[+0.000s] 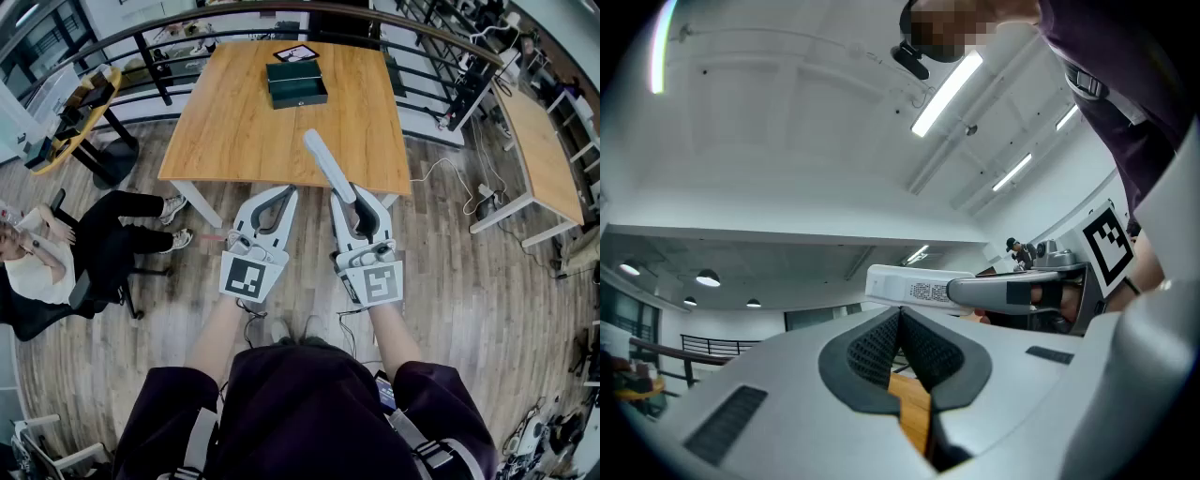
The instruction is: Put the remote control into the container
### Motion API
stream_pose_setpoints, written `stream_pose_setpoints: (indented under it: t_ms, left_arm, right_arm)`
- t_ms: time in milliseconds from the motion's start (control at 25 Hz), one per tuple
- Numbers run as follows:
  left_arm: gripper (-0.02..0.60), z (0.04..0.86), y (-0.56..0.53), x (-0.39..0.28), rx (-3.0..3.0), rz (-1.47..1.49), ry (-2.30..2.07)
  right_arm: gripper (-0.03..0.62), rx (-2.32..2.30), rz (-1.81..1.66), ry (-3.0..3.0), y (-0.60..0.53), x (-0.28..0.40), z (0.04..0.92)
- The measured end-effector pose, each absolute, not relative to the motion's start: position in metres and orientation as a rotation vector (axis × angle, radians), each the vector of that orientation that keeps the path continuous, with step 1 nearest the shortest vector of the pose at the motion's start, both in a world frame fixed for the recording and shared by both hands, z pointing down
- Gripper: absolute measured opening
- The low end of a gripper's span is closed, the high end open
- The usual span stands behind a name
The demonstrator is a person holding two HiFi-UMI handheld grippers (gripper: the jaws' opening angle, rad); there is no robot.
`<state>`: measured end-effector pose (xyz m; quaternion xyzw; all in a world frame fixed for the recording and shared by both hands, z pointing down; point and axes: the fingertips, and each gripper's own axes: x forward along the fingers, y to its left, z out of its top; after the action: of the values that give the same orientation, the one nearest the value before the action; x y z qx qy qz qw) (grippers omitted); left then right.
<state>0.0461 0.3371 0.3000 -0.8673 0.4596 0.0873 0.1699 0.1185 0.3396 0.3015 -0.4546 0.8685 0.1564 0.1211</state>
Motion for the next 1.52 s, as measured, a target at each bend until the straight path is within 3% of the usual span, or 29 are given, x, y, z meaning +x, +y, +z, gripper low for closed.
stream_pose_setpoints:
  t_ms: [720,1520]
  left_arm:
    - [0.011,0.301,0.325,-0.008,-2.462,0.241,1.27]
    - [0.011,0.323,0.253,-0.019,-2.475,0.222,1.31]
  right_arm:
    - [0.11,-1.419,0.444,2.491,0.332,0.082,0.309]
    - [0.11,-1.423,0.41,2.511,0.26,0.074,0.33]
